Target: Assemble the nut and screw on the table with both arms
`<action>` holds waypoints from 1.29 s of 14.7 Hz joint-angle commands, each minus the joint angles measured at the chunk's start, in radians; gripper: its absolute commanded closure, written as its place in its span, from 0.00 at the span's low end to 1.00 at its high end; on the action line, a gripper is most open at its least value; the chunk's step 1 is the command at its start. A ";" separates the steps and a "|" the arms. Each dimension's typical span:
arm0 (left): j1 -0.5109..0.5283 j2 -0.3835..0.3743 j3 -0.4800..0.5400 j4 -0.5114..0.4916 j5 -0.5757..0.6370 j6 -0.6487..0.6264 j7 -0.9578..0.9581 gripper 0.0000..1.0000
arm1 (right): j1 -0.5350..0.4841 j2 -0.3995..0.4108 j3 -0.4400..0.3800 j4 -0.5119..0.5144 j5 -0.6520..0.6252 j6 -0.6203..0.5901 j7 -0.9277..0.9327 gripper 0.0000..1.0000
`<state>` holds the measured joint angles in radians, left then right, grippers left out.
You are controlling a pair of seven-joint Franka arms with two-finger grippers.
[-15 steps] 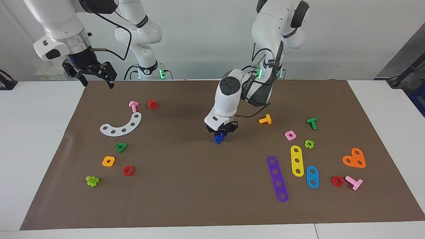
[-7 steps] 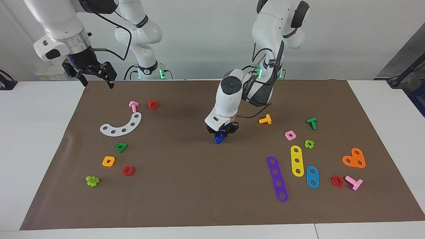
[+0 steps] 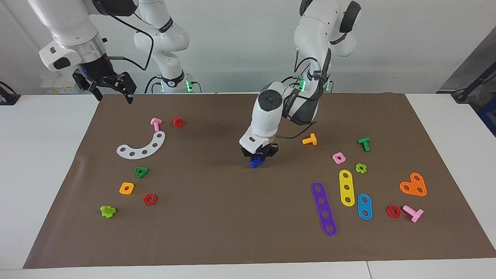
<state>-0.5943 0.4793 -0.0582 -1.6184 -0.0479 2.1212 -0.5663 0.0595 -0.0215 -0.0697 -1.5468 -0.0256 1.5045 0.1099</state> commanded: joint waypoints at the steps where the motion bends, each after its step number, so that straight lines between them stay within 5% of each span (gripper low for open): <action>1: -0.001 -0.002 0.004 -0.019 0.011 0.008 -0.010 0.91 | 0.002 -0.017 -0.005 -0.018 0.003 0.000 -0.022 0.00; 9: -0.002 0.002 0.003 0.038 0.000 -0.095 -0.010 0.91 | 0.002 -0.017 -0.005 -0.018 0.004 0.000 -0.022 0.00; 19: -0.015 -0.013 0.004 -0.089 0.010 0.054 -0.012 0.91 | 0.002 -0.017 -0.005 -0.018 0.004 0.000 -0.022 0.00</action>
<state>-0.5966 0.4701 -0.0647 -1.6303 -0.0480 2.1074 -0.5663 0.0595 -0.0215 -0.0697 -1.5468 -0.0256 1.5045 0.1099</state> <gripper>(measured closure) 0.537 0.000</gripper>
